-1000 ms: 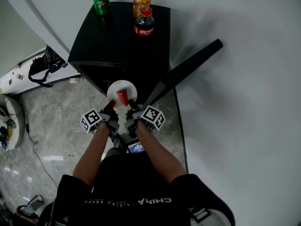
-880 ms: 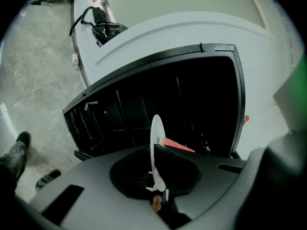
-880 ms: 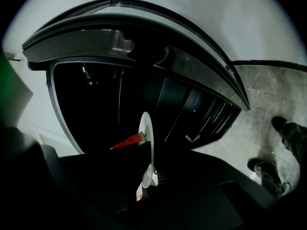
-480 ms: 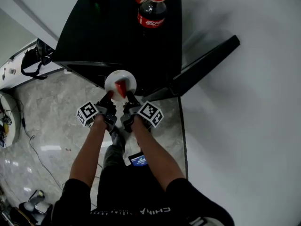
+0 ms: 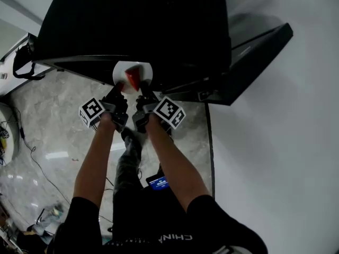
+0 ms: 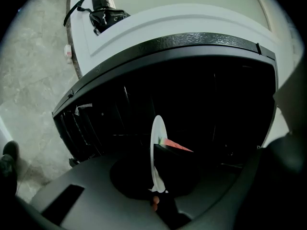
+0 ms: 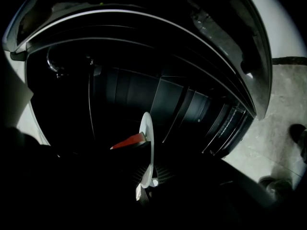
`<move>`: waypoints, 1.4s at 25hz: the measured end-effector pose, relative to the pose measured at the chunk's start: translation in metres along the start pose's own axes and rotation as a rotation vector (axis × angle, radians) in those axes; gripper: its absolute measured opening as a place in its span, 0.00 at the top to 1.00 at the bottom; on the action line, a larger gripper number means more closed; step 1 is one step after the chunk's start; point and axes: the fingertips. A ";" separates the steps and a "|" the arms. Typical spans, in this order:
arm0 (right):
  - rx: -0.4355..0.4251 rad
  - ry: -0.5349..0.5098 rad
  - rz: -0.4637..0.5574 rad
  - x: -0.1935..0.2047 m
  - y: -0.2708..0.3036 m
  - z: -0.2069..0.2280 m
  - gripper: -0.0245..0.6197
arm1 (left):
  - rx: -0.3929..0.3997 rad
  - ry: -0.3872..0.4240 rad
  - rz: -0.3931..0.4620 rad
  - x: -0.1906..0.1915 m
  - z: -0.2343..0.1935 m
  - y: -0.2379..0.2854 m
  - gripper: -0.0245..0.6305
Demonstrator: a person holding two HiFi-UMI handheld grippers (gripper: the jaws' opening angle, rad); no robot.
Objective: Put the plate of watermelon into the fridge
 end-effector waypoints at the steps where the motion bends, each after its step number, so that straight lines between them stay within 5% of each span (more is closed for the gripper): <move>1: -0.002 0.005 0.005 -0.002 0.003 0.002 0.93 | 0.001 0.002 -0.002 -0.001 -0.003 0.003 0.93; 16: -0.037 0.058 0.093 -0.026 0.045 0.032 0.93 | 0.041 0.021 -0.011 -0.011 -0.040 0.047 0.93; 22: -0.028 0.076 0.134 -0.030 0.052 0.035 0.93 | 0.017 0.119 -0.054 -0.008 -0.043 0.052 0.91; 27: -0.035 0.075 0.145 -0.037 0.059 0.032 0.93 | 0.090 0.125 -0.122 0.009 -0.035 0.057 0.85; 35: -0.036 -0.016 0.092 -0.038 0.067 0.026 0.93 | 0.175 0.067 -0.158 0.022 -0.019 0.069 0.89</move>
Point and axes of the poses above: the fingertips, and each gripper's own axes: y forward along the fingers, z to its right, x out of its underside, and after that the axes turned 15 degrees about y, right-handed
